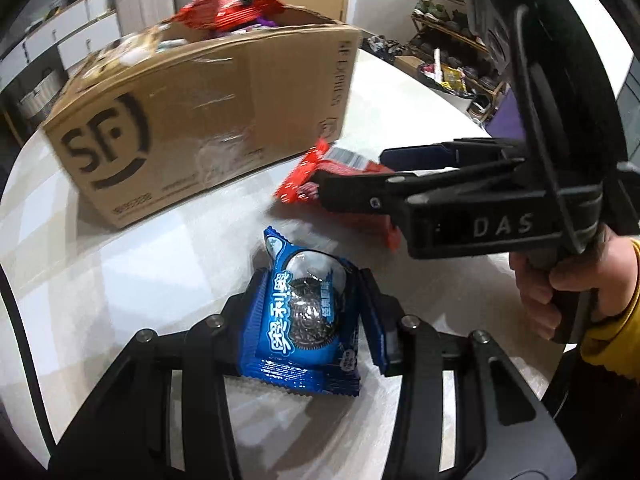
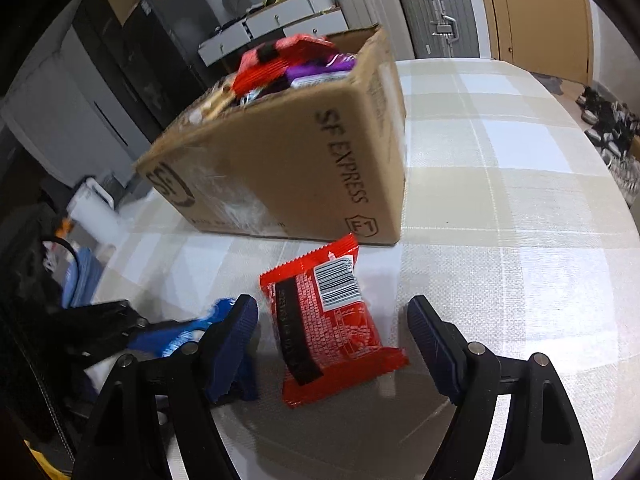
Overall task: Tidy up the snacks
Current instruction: 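Grasp the blue Oreo packet with the left tool while the right tool grasps the red wafer bar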
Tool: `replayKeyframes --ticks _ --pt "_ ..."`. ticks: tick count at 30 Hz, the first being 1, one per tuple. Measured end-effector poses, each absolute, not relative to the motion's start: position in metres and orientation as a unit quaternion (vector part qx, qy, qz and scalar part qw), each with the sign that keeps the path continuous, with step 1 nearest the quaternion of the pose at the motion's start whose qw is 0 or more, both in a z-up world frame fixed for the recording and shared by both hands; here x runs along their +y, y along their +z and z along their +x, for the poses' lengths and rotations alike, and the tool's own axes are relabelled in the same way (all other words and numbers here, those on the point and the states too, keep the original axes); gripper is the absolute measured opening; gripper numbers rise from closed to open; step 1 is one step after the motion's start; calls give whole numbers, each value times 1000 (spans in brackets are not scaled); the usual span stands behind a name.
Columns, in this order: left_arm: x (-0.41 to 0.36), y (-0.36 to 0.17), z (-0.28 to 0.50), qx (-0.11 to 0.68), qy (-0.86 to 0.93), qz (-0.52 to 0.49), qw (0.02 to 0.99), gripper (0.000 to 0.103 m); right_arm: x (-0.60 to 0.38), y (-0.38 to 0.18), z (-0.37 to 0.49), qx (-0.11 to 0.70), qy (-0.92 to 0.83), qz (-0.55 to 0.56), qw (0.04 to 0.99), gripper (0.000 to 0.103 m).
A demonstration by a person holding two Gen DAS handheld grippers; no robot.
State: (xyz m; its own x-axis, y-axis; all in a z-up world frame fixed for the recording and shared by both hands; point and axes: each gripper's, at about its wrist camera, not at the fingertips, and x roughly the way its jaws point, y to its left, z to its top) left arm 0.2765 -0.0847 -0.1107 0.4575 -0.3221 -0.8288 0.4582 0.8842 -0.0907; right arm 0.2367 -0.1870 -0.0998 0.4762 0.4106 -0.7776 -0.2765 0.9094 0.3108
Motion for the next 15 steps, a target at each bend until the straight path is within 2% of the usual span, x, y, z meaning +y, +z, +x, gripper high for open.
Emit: replayKeyframes --ticks 10,15 --pt "-60 -104 276 466 -166 78 866 41 -155 -102 232 463 178 -39 867 63" --pt "-45 -103 251 466 -146 68 870 41 -148 -103 224 450 174 -79 872 46"
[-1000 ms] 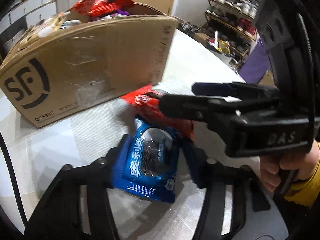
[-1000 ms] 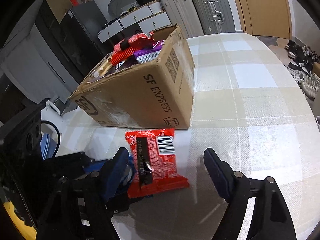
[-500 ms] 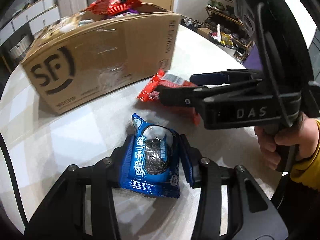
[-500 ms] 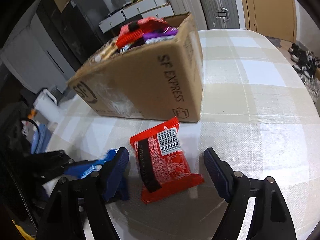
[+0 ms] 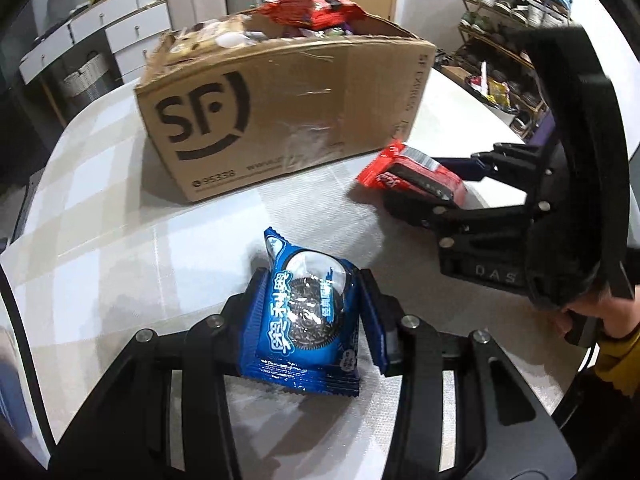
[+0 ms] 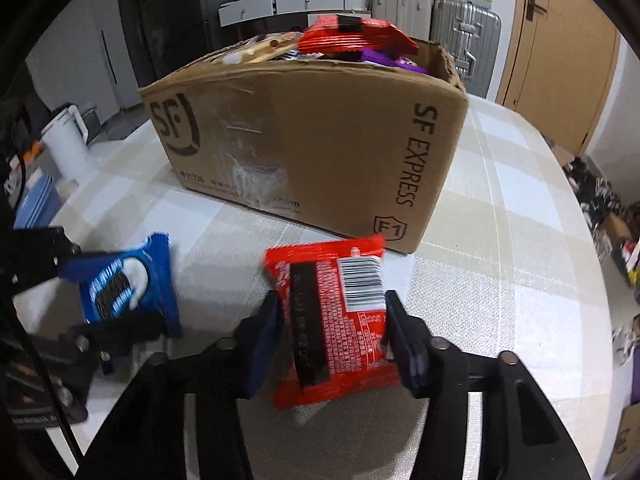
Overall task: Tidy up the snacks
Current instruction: 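Grasp the blue Oreo packet with the left tool while the right tool grasps the red wafer bar, then lift and carry the Oreo packet and red wafer bar over the box with both tools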
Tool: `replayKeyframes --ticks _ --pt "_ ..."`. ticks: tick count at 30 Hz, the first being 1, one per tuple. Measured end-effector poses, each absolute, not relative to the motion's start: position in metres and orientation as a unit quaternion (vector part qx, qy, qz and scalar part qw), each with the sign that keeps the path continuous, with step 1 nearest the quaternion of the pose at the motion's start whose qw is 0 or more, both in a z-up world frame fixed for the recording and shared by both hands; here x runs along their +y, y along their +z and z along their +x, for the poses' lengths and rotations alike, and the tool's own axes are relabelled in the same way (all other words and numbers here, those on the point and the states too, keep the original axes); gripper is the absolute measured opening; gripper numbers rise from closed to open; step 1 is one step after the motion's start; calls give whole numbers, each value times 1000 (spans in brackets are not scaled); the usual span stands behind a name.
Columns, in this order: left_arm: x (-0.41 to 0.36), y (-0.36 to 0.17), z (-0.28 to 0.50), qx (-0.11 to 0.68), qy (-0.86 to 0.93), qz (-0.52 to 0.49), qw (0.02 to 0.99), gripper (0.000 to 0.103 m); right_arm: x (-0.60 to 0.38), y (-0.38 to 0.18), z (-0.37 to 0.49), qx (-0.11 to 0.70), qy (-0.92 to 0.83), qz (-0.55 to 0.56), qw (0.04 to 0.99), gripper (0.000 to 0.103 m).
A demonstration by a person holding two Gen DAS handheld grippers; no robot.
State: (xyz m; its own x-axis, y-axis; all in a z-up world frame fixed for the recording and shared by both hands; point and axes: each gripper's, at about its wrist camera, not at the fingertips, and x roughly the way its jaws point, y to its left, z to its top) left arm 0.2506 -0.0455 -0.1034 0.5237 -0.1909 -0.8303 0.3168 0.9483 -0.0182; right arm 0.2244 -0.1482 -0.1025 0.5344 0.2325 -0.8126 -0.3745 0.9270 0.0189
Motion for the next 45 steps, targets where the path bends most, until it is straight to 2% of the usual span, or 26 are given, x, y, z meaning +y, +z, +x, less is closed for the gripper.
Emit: replayKeyframes --ticks 12,30,39,45 --pt "-40 -84 211 452 -123 81 880 41 -165 -99 213 446 180 -51 875 45" --pt "-10 -84 183 466 -99 4 879 41 -179 -67 158 442 208 28 872 45" --pt "-4 -55 127 431 -100 -25 896 41 -171 -36 89 411 242 66 876 45" --pt "17 -17 83 400 -79 -61 911 41 -159 -3 36 353 262 56 896 45"
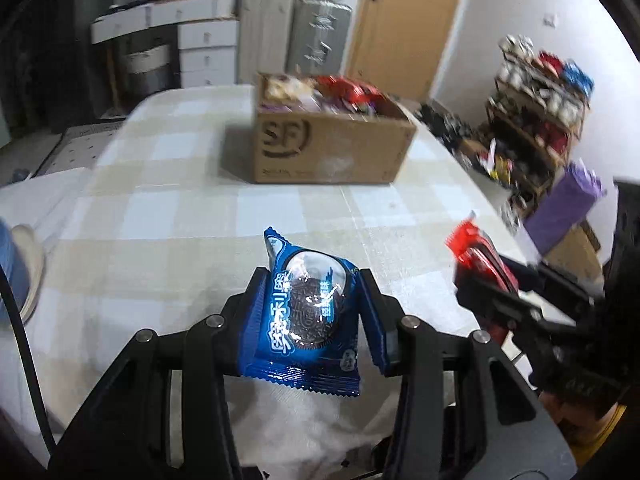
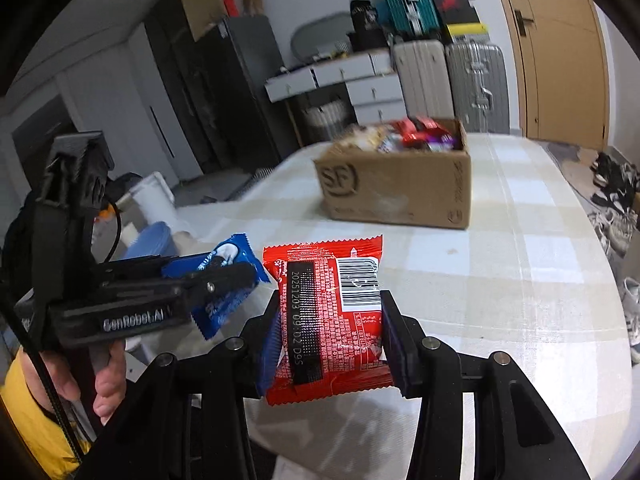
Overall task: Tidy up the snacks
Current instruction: 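Lift and carry the Oreo packet and red wafer bar over the box with both tools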
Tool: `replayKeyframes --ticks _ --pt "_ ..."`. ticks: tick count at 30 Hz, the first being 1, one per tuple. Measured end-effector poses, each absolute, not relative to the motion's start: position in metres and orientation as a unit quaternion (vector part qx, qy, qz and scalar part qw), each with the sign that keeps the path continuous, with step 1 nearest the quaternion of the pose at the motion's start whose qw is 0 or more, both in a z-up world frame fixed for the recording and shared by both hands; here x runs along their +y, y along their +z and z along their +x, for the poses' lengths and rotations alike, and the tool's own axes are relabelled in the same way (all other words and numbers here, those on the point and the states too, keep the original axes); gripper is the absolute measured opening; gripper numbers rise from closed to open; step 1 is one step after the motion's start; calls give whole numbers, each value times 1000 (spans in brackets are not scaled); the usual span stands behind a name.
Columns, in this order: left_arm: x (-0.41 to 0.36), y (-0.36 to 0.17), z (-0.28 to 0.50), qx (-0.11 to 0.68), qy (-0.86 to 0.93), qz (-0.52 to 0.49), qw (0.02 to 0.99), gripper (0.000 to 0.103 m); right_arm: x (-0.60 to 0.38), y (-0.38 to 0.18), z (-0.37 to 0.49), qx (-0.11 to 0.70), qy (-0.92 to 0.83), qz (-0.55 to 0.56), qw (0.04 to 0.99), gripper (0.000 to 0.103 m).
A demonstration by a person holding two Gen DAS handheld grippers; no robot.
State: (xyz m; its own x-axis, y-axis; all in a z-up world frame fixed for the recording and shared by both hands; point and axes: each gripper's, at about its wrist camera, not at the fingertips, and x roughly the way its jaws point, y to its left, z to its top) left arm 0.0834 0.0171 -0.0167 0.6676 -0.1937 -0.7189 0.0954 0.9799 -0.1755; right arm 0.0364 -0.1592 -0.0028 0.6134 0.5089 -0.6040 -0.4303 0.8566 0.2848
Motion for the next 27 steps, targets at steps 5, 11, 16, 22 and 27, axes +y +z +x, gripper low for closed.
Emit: replayKeyframes --ticks 5,11,16,22,27 --pt "28 18 43 369 -69 -65 925 41 -156 25 8 324 274 65 903 45" --pt "32 48 16 350 -77 -77 930 41 -154 53 -11 300 283 76 908 45" --pt "32 73 13 336 -65 -68 937 41 -152 69 -3 294 285 77 909 45" --pt "32 102 44 333 -77 -75 937 41 -152 90 31 283 282 79 914 45" --pt "31 120 82 330 -74 -61 939 41 -149 105 69 275 280 76 917 45"
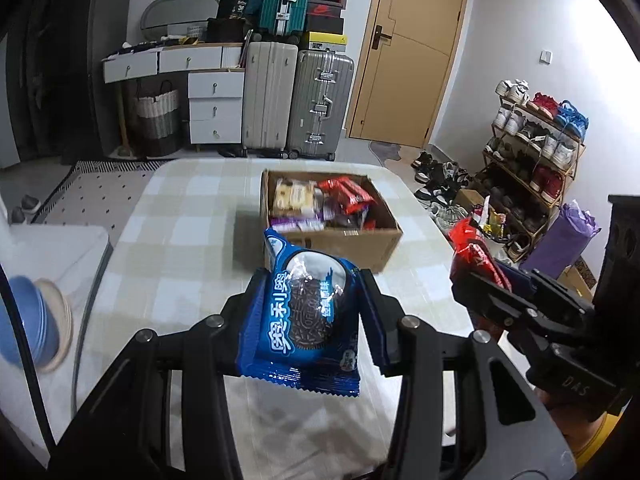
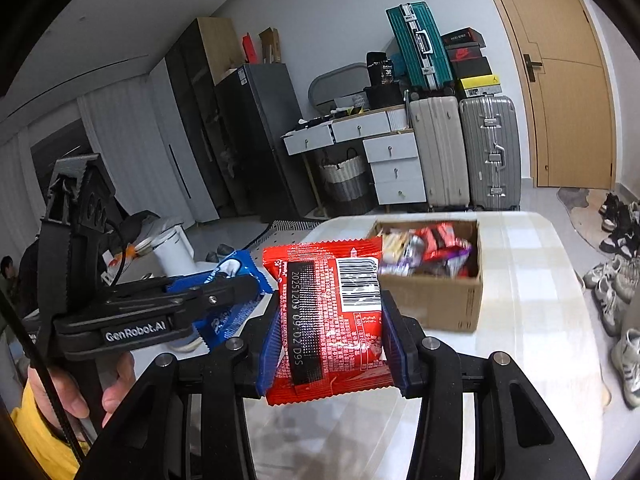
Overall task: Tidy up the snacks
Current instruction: 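Lift and carry the Oreo packet and red wafer bar over the box with both tools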
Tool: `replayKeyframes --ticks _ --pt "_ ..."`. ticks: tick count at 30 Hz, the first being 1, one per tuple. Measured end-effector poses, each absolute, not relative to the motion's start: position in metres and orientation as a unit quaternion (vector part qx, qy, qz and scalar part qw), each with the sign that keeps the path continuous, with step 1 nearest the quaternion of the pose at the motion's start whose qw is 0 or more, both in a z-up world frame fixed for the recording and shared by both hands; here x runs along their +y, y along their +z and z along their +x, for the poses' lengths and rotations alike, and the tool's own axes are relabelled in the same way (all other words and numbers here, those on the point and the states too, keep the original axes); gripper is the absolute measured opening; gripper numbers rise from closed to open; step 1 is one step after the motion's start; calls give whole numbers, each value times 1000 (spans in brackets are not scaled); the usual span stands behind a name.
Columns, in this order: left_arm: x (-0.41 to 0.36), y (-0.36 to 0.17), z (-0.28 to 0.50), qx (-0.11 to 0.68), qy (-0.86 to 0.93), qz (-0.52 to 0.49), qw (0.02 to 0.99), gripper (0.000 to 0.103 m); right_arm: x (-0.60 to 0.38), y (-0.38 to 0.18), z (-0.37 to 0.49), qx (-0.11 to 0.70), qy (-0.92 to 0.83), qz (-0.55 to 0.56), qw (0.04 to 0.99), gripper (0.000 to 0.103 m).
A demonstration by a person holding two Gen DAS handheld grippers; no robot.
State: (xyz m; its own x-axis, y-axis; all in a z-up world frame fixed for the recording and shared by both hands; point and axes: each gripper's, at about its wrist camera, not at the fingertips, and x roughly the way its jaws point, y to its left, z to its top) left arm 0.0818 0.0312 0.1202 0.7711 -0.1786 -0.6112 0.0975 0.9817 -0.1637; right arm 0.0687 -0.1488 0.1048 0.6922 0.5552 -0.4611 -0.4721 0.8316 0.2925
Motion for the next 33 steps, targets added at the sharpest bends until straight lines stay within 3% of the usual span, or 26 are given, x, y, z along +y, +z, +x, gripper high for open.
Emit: replayKeyframes --ticks 11,33 --pt "27 110 192 361 -62 -47 929 41 -149 112 158 270 258 69 925 45" --pt "-9 31 390 399 -130 -20 907 41 -168 26 335 369 199 114 901 45"
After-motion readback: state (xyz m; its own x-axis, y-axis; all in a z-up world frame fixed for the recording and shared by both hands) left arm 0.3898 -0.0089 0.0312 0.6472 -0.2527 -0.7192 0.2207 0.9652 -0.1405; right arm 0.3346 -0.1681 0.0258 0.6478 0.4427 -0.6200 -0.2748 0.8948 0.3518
